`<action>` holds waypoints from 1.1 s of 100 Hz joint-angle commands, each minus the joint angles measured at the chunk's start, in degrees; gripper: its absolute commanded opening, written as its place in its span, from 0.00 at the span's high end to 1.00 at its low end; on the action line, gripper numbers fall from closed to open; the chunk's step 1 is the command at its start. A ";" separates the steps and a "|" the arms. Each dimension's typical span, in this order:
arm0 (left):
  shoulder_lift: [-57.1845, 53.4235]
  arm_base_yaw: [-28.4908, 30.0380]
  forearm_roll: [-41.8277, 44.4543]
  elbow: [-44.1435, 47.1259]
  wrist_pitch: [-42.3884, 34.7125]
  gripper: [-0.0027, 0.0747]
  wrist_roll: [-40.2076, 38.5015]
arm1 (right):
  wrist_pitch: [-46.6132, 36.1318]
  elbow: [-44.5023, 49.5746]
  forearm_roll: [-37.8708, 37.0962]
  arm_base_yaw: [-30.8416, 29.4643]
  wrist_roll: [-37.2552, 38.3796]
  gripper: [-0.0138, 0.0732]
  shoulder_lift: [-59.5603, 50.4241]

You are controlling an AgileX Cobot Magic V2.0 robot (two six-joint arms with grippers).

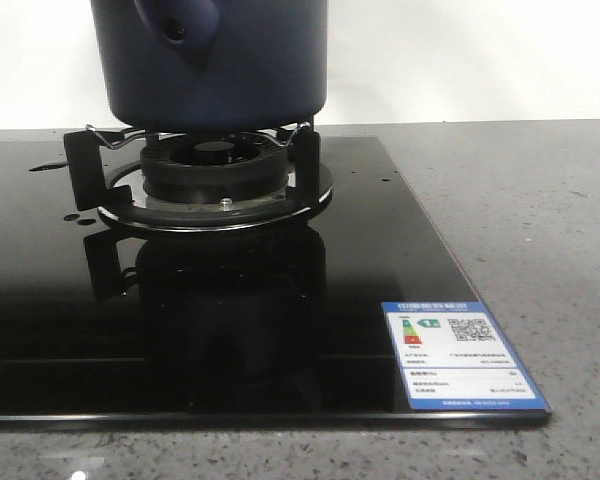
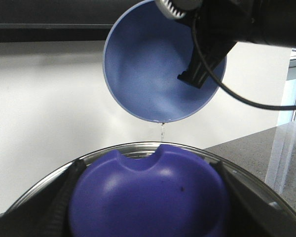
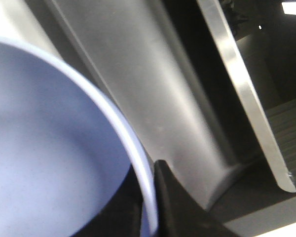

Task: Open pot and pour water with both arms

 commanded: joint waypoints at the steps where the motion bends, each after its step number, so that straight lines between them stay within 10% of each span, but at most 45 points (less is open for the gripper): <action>1: -0.95 -0.43 -2.77 -2.11 1.29 0.66 -0.20 | -0.04 -1.89 -3.57 0.11 0.37 0.89 -4.51; 59: -0.95 -1.44 -2.88 -2.11 1.29 0.66 -0.20 | 20.17 -2.25 20.29 -2.55 10.47 0.89 -4.93; 110: 0.19 -2.44 -2.89 -4.29 2.18 0.66 -0.06 | 24.84 -1.38 69.80 -32.20 8.03 0.89 -17.71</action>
